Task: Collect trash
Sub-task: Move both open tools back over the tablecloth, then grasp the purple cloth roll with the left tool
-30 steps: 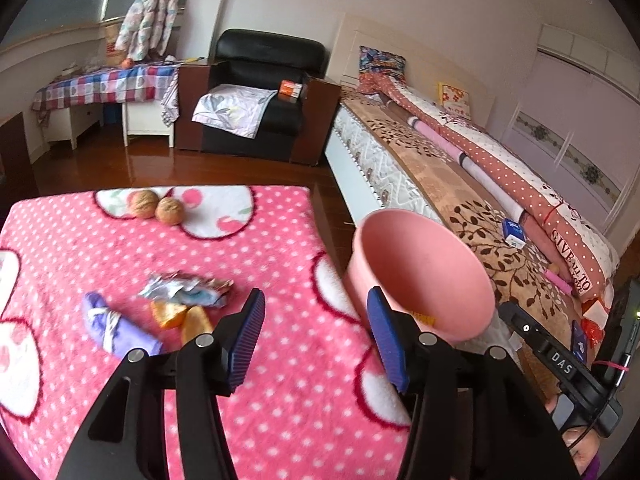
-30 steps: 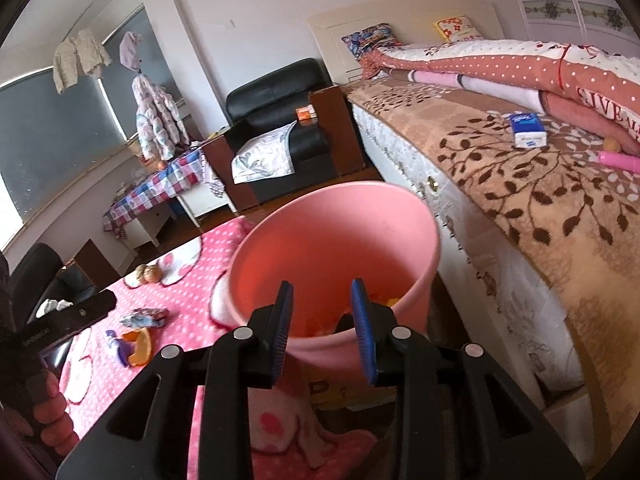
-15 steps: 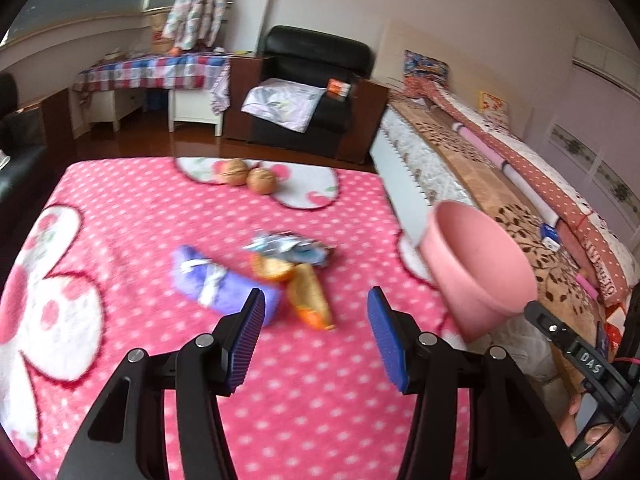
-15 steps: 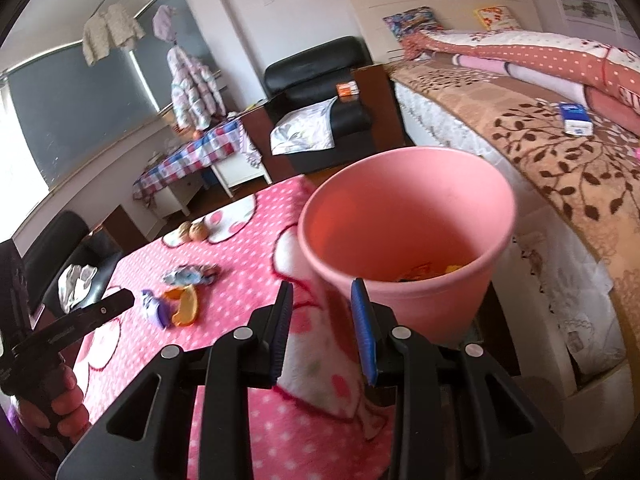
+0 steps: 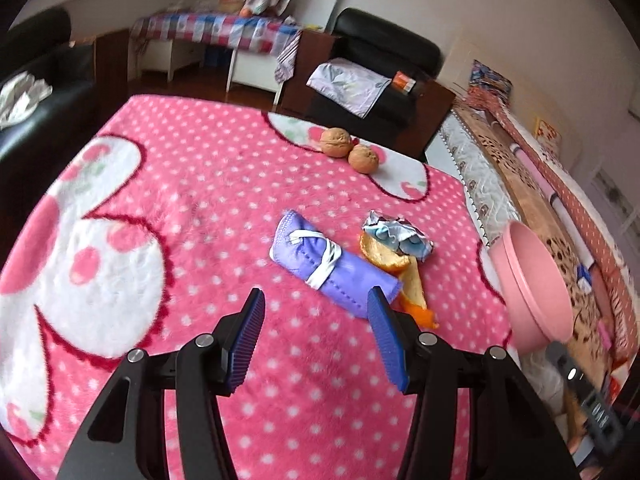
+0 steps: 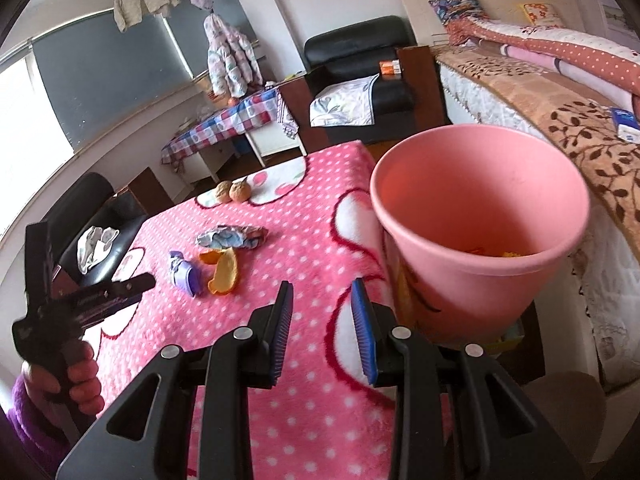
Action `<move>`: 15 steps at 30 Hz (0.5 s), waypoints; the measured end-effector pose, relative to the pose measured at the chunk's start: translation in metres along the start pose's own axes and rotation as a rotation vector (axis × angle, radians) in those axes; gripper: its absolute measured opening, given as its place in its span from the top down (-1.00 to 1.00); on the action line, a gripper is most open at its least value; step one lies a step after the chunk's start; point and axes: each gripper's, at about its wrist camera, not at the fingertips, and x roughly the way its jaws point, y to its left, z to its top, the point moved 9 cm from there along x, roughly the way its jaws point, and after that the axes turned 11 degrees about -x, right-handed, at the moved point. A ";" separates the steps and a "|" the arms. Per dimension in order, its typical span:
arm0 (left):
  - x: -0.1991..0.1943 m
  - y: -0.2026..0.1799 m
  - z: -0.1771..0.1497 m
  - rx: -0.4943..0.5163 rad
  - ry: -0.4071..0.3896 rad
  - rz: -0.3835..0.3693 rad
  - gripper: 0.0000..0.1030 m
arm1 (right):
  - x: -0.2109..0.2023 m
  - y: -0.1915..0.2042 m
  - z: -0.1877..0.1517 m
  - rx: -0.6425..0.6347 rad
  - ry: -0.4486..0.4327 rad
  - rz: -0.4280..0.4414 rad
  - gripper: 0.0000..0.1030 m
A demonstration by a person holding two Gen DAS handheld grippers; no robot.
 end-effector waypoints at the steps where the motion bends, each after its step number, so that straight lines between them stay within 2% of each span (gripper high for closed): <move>1: 0.004 -0.001 0.002 -0.010 0.005 -0.001 -0.02 | 0.002 0.000 0.000 -0.001 0.003 0.003 0.41; 5: 0.021 -0.007 0.010 -0.054 0.021 0.019 -0.02 | 0.009 0.003 0.000 -0.006 0.016 0.012 0.41; 11: 0.053 -0.004 0.014 -0.168 0.094 0.071 -0.03 | 0.017 0.009 0.000 -0.023 0.033 0.033 0.41; 15: 0.058 -0.009 0.015 -0.169 0.110 0.058 0.01 | 0.025 0.019 0.001 -0.048 0.048 0.058 0.41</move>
